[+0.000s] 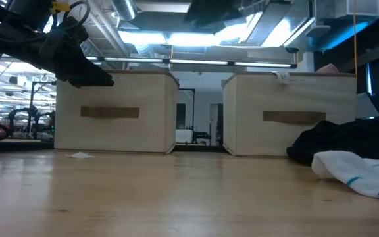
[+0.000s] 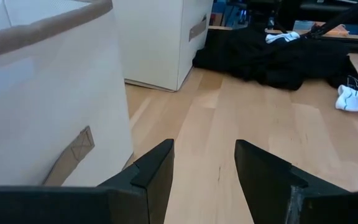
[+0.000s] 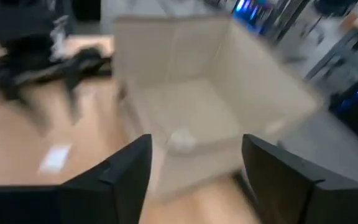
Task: Sort clothes
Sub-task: Put the white sock into the left laundry organizer
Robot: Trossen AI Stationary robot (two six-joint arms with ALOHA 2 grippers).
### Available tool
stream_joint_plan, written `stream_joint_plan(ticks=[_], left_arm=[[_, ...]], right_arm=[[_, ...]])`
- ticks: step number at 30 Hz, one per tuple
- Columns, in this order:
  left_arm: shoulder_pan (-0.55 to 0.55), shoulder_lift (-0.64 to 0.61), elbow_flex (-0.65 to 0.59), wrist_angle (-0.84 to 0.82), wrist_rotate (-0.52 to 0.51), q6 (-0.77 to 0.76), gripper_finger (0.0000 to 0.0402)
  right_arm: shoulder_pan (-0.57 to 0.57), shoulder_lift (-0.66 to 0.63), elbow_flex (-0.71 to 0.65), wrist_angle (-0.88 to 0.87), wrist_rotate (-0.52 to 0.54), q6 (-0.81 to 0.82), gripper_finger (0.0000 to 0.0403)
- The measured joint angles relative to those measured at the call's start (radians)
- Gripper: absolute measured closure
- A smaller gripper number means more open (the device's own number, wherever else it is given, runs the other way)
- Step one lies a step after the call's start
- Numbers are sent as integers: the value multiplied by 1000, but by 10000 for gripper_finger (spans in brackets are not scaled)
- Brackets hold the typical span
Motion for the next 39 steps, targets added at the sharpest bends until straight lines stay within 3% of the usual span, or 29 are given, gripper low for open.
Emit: stream_joint_plan(ticks=[5,11,14,21,28,34,39], left_arm=[[0,0,0,-7,0,18,240],[0,0,0,-7,0,23,240],[0,0,0,-6,0,23,240],[0,0,0,3,0,12,240],[0,0,0,21,0,2,240],[0,0,0,25,0,0,240],[0,0,0,26,0,0,240]], right_arm=[[195,-132,9,-386,31,301,138],[449,-153,3,-836,41,886,146],[573,-151,-45,-946,44,1177,151],[817,-154,-259,-970,-114,1775,155],[983,-153,-507,-713,-393,2185,155],[1041,-153,-678,-494,-483,2283,155],[1040,-151,-757,-480,-481,2281,155]])
